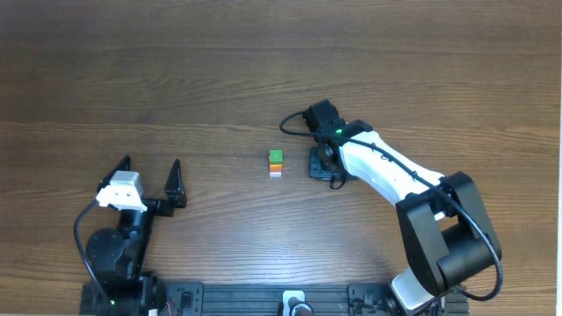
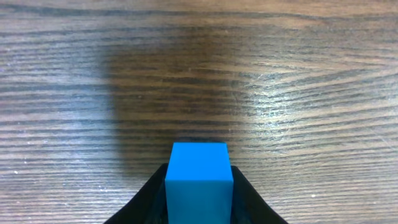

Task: Stack Cubes

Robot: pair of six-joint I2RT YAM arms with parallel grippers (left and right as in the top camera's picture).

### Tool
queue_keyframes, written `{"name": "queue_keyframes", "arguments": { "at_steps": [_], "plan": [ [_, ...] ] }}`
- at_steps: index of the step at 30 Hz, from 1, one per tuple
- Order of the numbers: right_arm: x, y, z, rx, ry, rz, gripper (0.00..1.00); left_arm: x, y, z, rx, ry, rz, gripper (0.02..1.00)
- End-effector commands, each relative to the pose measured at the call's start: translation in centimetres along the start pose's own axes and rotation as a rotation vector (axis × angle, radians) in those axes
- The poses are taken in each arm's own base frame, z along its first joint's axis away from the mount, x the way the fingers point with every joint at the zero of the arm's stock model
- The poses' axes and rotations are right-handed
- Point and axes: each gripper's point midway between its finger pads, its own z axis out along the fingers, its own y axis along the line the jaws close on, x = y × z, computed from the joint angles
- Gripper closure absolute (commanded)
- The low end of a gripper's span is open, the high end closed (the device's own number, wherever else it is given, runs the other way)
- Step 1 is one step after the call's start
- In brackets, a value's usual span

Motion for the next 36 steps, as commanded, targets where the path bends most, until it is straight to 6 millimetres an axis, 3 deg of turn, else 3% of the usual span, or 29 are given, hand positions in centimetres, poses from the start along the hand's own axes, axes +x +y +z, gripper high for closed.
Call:
{"name": "queue_keyframes", "arguments": {
  "at_steps": [1,6,10,15,19,22,27,36],
  "plan": [
    [0.2,-0.3,0.3,0.008,0.007,0.007,0.776,0.2,-0.3,0.0,0.016,0.004,0.015,0.018],
    [-0.4,0.3,-2.5,-0.023,-0.042,-0.004,0.783,0.2,-0.3,0.0,0.016,0.004,0.015,0.018],
    [-0.9,1.3,-7.0,-0.056,-0.091,-0.026,0.796,0.2,-0.3,0.0,0.016,0.003,0.015,0.018],
    [-0.9,4.0,-12.9,-0.078,-0.125,-0.095,0.82,0.2,-0.3,0.0,0.016,0.004,0.015,0.018],
    [-1.2,6.1,-15.9,-0.068,-0.154,-0.107,0.822,0.2,-0.3,0.0,0.016,0.004,0.015,0.018],
    [-1.5,7.6,-16.4,-0.073,-0.148,-0.114,0.827,0.2,-0.3,0.0,0.016,0.004,0.015,0.018],
    [-1.6,10.4,-15.1,-0.061,-0.098,-0.144,0.829,0.2,-0.3,0.0,0.016,0.003,0.015,0.018],
    [-1.3,11.5,-13.7,-0.047,-0.037,-0.122,0.833,0.2,-0.3,0.0,0.016,0.004,0.015,0.018]
  ]
}}
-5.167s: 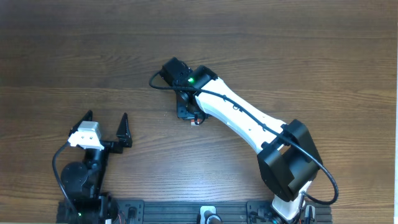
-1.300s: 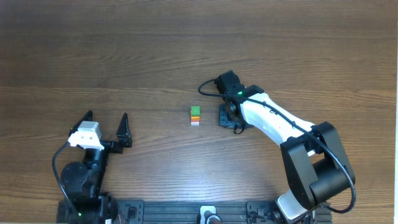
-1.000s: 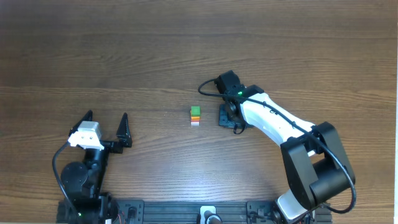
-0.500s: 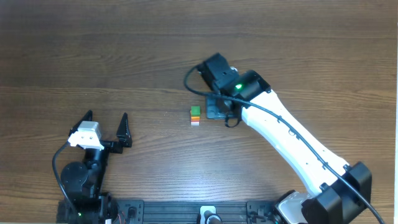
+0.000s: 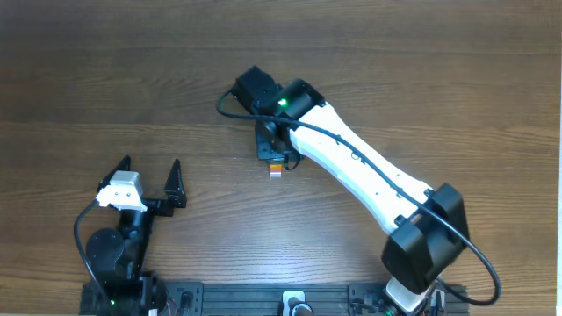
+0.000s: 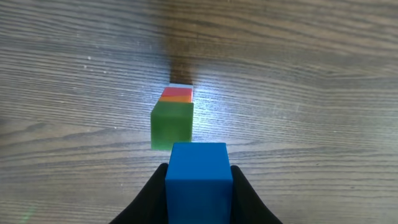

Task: Stack Cubes

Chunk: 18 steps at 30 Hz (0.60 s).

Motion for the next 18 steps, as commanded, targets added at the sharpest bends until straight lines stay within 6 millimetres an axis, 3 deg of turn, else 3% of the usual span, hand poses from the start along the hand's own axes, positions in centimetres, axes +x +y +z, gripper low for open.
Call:
{"name": "queue_keyframes", "arguments": {
  "at_steps": [1,18],
  "plan": [
    [-0.5,1.1,-0.8,-0.033,-0.021,0.021,0.833,0.2,-0.3,0.0,0.016,0.004,0.015,0.018],
    [-0.4,2.0,0.9,-0.035,0.01,0.02,0.833,0.2,-0.3,0.0,0.016,0.004,0.015,0.018]
  ]
}}
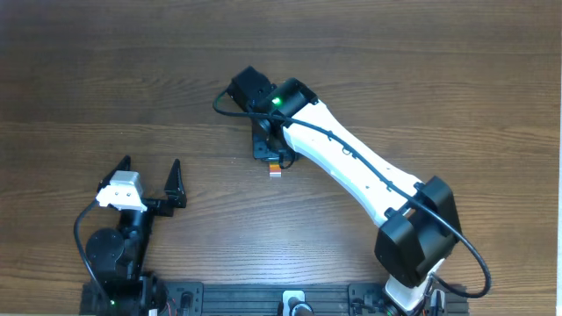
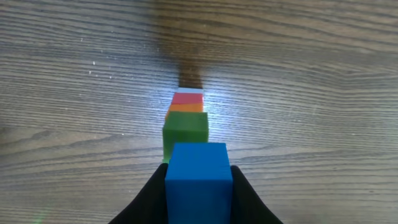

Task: Stack Cubes

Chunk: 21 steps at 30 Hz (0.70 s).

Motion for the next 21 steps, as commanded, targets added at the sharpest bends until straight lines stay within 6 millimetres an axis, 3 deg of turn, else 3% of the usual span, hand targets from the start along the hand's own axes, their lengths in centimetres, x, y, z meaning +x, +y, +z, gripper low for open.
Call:
{"name": "queue_keyframes", "arguments": {
  "at_steps": [1,21],
  "plan": [
    [-0.13,0.95,-0.26,-0.02,-0.007,0.001,0.833,0.18,-0.3,0.01,0.017,0.003,0.015,0.018],
    [0.04,1.49,0.74,-0.013,0.007,-0.002,0.838,0.18,-0.3,0.01,0.017,0.003,0.015,0.018]
  ]
}}
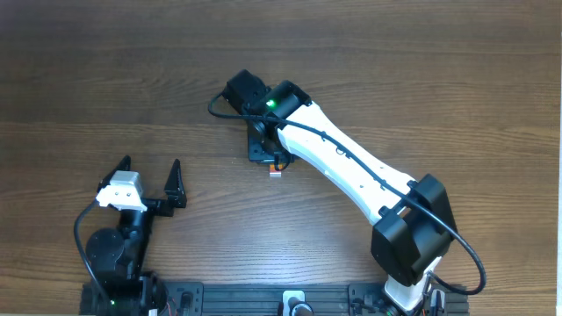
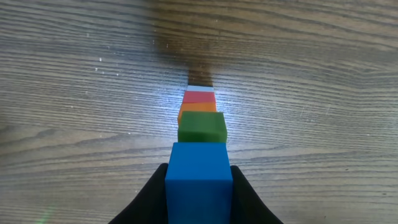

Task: Stack Cubes

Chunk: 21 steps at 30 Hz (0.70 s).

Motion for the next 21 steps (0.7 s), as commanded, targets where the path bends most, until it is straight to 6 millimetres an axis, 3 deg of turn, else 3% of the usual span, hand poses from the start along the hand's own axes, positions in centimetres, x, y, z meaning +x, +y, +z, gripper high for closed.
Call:
{"name": "queue_keyframes", "arguments": {
  "at_steps": [1,21],
  "plan": [
    [-0.31,0.64,0.05,-0.007,-0.006,0.0,0.838,0.19,-0.3,0.01,0.017,0.003,0.015,0.018],
    [-0.34,0.64,0.83,0.004,0.006,0.0,0.829,0.19,-0.3,0.01,0.017,0.003,0.015,0.018]
  ]
}}
